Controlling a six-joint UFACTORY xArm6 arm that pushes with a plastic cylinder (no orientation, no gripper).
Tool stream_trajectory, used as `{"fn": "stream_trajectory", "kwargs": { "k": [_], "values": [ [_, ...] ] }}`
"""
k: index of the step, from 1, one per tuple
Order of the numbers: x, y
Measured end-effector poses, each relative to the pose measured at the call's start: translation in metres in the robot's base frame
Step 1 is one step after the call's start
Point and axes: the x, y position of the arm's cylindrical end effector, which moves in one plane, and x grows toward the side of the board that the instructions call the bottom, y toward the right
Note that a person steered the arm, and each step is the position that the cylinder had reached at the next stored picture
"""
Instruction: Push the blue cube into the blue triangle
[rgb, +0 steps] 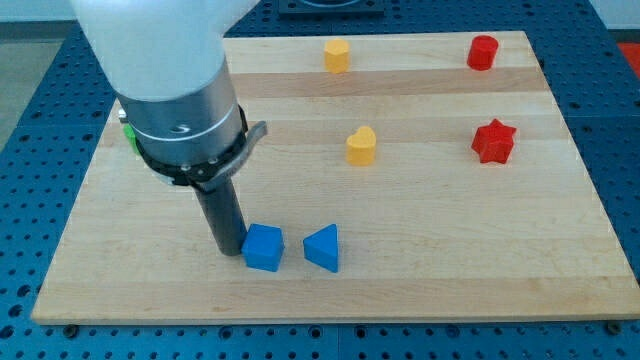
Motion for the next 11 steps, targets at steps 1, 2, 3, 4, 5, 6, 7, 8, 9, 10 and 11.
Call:
{"fn": "stream_trajectory", "kwargs": {
  "k": [1, 2, 3, 4, 5, 6, 7, 8, 9, 10, 11],
  "values": [
    [0.016, 0.005],
    [0.018, 0.015],
    [0.018, 0.034],
    [0.018, 0.052],
    [0.018, 0.066],
    [0.018, 0.077],
    [0.013, 0.078],
    [0.011, 0.079],
    [0.008, 0.089],
    [0.0, 0.102],
    [-0.01, 0.112]
  ]
}}
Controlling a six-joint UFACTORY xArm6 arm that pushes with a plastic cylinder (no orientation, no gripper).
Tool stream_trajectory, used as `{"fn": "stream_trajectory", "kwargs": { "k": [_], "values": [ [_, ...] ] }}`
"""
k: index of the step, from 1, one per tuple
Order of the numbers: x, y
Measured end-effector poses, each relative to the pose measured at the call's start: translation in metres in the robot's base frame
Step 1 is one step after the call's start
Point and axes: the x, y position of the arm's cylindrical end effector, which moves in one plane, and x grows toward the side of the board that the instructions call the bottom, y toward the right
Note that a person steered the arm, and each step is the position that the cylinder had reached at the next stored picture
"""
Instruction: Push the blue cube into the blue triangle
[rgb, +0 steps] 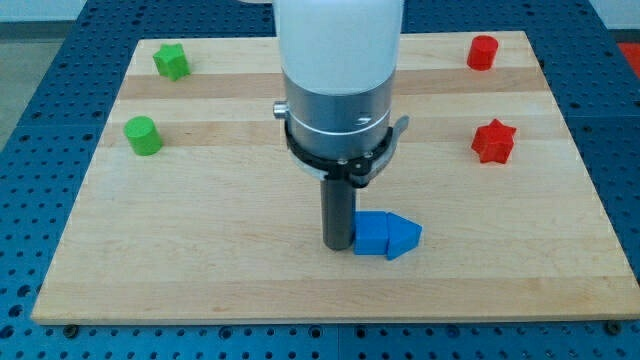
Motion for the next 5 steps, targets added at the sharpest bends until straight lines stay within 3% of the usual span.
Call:
{"fn": "stream_trajectory", "kwargs": {
  "k": [3, 5],
  "values": [
    [0.0, 0.056],
    [-0.012, 0.062]
  ]
}}
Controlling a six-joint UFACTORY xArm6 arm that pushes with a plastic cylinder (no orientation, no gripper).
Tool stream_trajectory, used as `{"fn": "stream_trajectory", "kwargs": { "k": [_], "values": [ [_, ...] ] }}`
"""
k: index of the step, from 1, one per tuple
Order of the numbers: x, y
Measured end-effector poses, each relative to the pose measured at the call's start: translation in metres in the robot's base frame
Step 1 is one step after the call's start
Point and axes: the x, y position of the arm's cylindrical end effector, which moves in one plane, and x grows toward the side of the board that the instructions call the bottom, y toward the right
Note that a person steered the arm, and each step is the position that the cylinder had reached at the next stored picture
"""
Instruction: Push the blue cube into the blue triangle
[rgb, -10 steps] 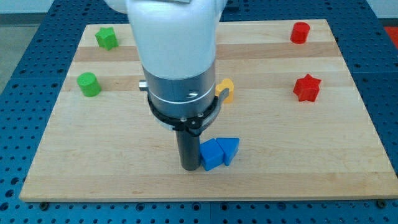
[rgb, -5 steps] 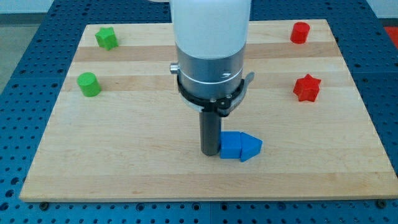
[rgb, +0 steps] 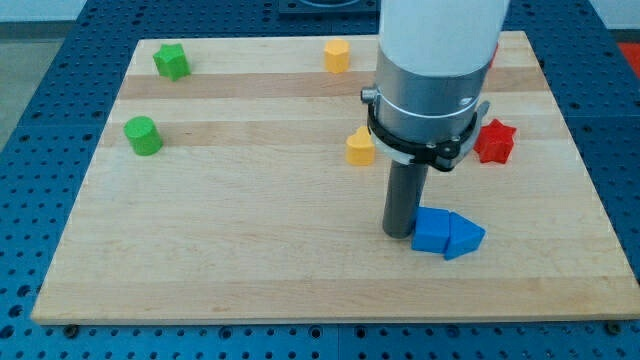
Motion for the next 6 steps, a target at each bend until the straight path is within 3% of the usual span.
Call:
{"fn": "stream_trajectory", "kwargs": {
  "k": [6],
  "values": [
    [-0.003, 0.064]
  ]
}}
